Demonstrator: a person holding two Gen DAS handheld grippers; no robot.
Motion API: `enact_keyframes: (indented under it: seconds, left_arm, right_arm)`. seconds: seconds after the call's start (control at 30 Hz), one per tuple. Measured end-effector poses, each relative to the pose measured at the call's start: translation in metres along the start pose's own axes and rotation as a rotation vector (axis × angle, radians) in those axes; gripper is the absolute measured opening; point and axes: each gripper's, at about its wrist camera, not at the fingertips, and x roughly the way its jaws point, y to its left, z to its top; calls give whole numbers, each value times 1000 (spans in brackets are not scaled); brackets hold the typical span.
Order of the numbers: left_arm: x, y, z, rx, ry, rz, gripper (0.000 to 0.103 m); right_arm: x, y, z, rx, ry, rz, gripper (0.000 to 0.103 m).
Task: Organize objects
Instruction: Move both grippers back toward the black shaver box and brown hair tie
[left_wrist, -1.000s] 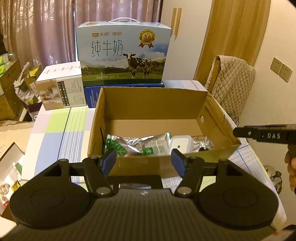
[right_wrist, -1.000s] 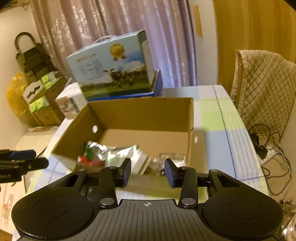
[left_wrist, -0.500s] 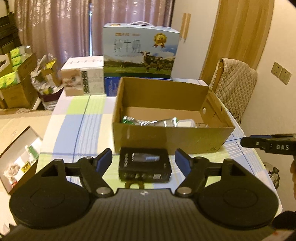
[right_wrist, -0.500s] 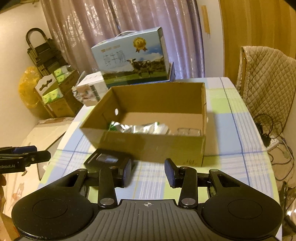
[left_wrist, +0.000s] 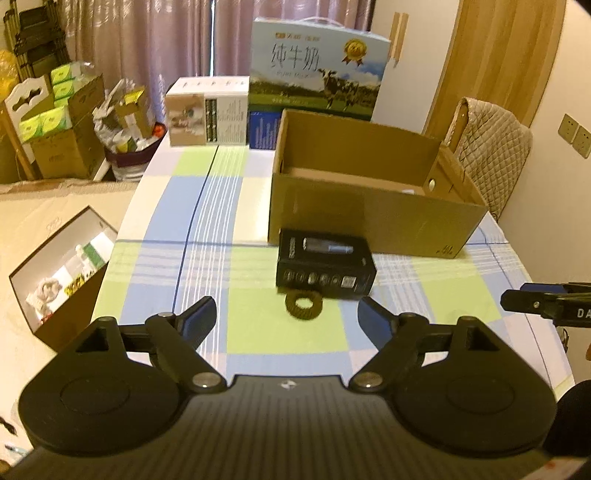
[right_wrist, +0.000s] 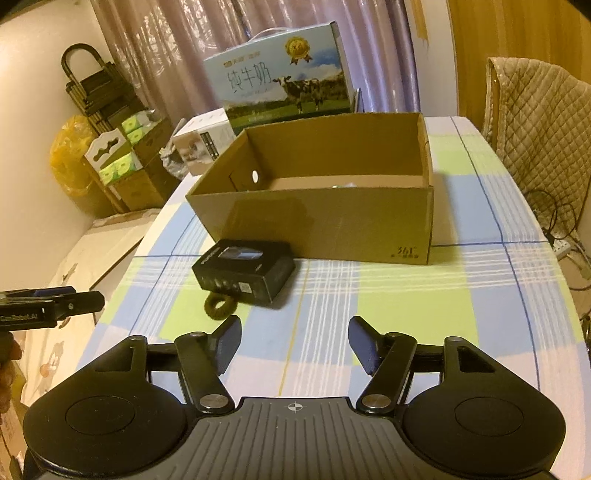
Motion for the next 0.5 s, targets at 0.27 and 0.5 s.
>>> enact_keyframes:
  seconds: [0.27, 0.5]
  left_arm:
    - [10, 2, 1, 9, 13, -8, 81]
    - [40, 4, 7, 49, 42, -21, 81]
  right_arm:
    - [12, 0, 2, -1, 11, 9, 62]
    - [39, 0, 5, -34, 30, 17, 62]
